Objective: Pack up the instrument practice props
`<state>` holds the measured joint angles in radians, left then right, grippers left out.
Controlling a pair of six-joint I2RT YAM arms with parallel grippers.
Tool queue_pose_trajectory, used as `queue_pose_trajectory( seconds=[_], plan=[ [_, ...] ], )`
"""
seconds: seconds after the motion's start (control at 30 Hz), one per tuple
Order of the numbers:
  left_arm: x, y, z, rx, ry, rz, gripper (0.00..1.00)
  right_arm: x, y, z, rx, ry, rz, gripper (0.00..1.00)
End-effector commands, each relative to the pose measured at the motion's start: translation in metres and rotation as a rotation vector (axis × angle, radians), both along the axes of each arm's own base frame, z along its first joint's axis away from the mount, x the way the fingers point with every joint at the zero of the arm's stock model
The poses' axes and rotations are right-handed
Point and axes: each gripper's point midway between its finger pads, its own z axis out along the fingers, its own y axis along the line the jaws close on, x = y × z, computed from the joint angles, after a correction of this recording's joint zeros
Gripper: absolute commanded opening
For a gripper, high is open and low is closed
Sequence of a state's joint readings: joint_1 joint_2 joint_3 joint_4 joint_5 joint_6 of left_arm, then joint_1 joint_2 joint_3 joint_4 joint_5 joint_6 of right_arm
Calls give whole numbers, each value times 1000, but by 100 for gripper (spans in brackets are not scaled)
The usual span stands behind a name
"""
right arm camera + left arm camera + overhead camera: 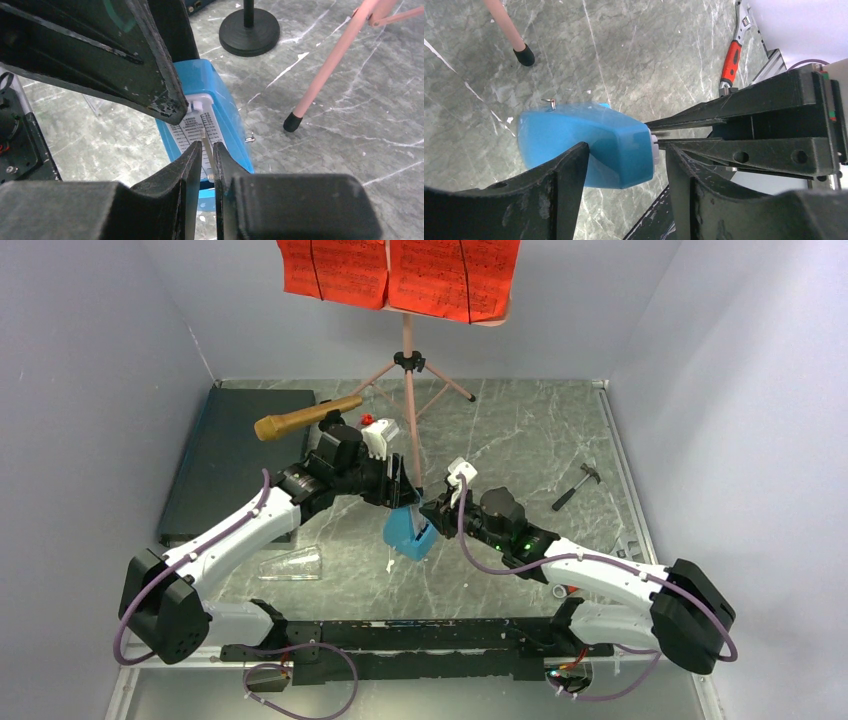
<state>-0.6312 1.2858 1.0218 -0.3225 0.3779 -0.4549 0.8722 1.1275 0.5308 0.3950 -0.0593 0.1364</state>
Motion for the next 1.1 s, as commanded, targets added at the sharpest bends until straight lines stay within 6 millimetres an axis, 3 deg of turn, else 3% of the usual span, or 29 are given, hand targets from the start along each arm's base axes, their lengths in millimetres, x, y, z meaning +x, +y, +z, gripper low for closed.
queue_pose_trajectory(
  seconds=[0.0, 0.4, 0.77, 1.07],
  plan=[
    [2, -11, 24, -48, -34, -16, 60, 7, 2, 10, 45, -37, -32, 19],
    [-2, -9, 28, -38, -50, -24, 53, 8, 1, 12, 48, -53, -32, 13],
    [3, -3, 26, 6, -74, -6, 46, -4, -11, 21, 51, -57, -24, 24],
    [4, -2, 23, 17, -73, -3, 41, -7, -14, 10, 42, -38, -21, 21]
  ],
)
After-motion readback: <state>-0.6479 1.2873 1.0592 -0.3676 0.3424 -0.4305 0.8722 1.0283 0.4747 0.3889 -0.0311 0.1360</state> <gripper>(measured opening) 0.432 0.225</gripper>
